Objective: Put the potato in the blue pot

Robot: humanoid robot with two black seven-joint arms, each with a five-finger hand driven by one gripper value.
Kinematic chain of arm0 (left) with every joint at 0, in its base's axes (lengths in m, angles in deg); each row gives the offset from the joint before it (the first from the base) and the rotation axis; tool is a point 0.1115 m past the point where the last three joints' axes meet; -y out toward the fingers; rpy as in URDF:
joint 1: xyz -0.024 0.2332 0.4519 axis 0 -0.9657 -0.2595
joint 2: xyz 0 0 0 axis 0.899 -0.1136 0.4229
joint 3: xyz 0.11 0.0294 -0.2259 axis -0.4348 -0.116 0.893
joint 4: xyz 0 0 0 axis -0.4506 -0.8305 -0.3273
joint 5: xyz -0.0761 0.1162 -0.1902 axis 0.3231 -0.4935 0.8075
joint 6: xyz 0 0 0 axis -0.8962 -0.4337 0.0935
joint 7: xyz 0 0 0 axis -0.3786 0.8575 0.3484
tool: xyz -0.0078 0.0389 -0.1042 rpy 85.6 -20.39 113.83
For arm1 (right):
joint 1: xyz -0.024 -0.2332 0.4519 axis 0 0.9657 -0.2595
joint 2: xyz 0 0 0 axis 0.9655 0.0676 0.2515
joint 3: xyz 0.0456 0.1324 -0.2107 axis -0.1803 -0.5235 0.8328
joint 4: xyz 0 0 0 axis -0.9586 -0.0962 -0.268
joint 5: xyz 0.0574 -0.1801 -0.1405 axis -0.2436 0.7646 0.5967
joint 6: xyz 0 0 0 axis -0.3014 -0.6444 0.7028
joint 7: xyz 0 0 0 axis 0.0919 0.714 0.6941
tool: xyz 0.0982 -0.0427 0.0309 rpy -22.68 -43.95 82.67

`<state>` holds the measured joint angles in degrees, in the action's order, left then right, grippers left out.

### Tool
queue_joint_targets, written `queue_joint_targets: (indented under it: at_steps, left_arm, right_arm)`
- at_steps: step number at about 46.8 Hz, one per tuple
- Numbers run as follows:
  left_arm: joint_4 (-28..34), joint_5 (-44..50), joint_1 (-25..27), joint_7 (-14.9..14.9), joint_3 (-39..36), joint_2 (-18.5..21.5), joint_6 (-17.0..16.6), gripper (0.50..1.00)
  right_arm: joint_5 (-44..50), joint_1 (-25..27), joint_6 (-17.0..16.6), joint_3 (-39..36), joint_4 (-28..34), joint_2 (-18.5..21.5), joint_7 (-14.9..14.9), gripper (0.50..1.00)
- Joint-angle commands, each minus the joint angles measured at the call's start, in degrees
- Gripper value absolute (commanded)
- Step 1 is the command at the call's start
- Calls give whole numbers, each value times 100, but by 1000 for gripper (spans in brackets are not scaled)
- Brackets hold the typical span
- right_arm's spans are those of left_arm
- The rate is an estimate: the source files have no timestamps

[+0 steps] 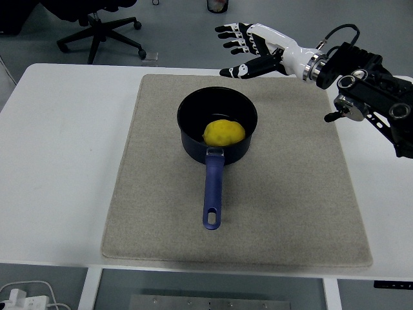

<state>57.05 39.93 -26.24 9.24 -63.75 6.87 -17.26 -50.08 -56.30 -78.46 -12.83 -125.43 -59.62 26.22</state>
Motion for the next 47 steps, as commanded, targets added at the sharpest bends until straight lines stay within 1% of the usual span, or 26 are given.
queue_joint_targets:
  at_steps: [1,11,18,22,24,33,39,47]
  left_arm:
    - [0,-1,1,0,0,0,0,996]
    - [0,-1,1,0,0,0,0,996]
    - [0,-1,1,0,0,0,0,996]
    - [0,-1,1,0,0,0,0,996]
    - [0,-1,1,0,0,0,0,996]
    - [0,-1,1,0,0,0,0,996]
    - [0,-1,1,0,0,0,0,996]
    - [0,-1,1,0,0,0,0,996]
  right_arm:
    - [-261,152,-8,-132,149,7,-14,893]
    - [-596,495,-61,-449,554,69,-14,893]
    - [-780,653,-70,-528,615,34,-32,893]
    - [-1035,732,-79,-581,668,7,-41,893]
    - [-1219,759,-79,-581,730,-2,-58,893]
    - [-2361,908,-52,-590,1037,-37,-322,893]
    - [-3178,1040,-79,-590,1248,-46,-366,893]
    - [-3961,1163,-96,-598,1257,-125,-366,893]
